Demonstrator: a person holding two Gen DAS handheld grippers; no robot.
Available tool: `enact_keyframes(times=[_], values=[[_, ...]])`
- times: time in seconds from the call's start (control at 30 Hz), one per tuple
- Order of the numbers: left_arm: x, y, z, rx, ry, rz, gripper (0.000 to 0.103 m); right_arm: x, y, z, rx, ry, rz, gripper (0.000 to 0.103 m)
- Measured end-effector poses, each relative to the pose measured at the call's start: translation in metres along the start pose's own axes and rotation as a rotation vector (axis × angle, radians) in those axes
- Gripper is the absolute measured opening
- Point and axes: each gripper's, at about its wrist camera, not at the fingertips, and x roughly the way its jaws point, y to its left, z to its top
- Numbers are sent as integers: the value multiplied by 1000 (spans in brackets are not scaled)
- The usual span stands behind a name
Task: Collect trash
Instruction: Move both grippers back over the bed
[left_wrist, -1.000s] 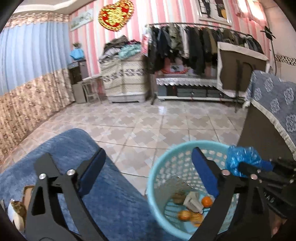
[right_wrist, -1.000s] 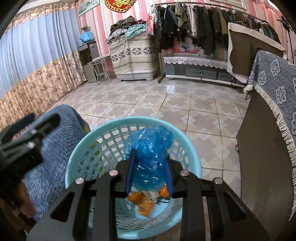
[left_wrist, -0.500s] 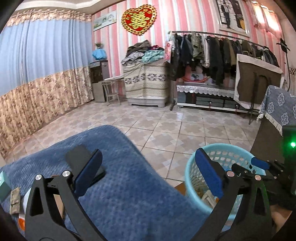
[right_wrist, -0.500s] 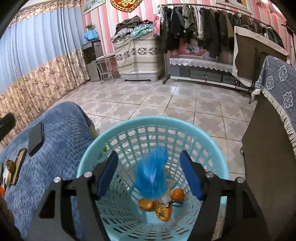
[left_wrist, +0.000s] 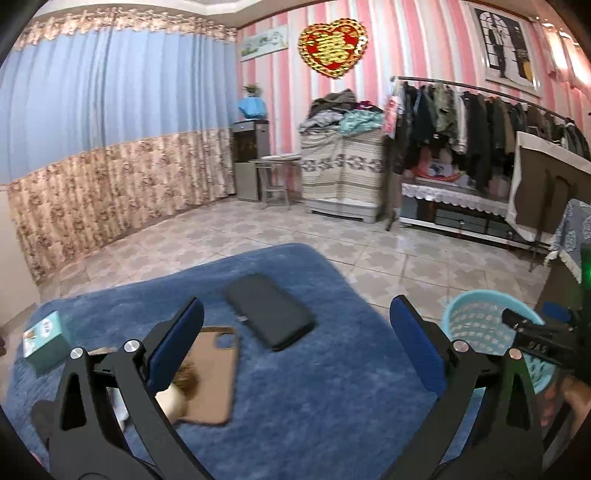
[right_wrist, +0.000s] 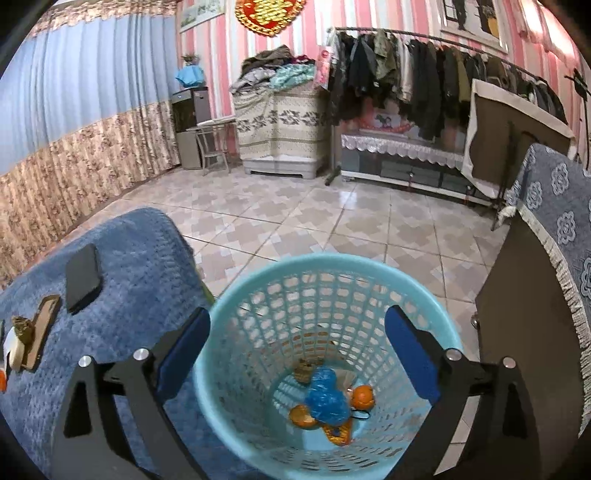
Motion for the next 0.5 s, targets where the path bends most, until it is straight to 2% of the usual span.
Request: enact_keyframes(times=[0.3, 0.5], values=[[-27, 64, -30, -69, 56, 93, 97, -29, 73, -6, -125, -48, 169, 93], [-47, 112, -63, -90, 111, 186, 97, -31, 124, -21, -226, -14, 243, 94]])
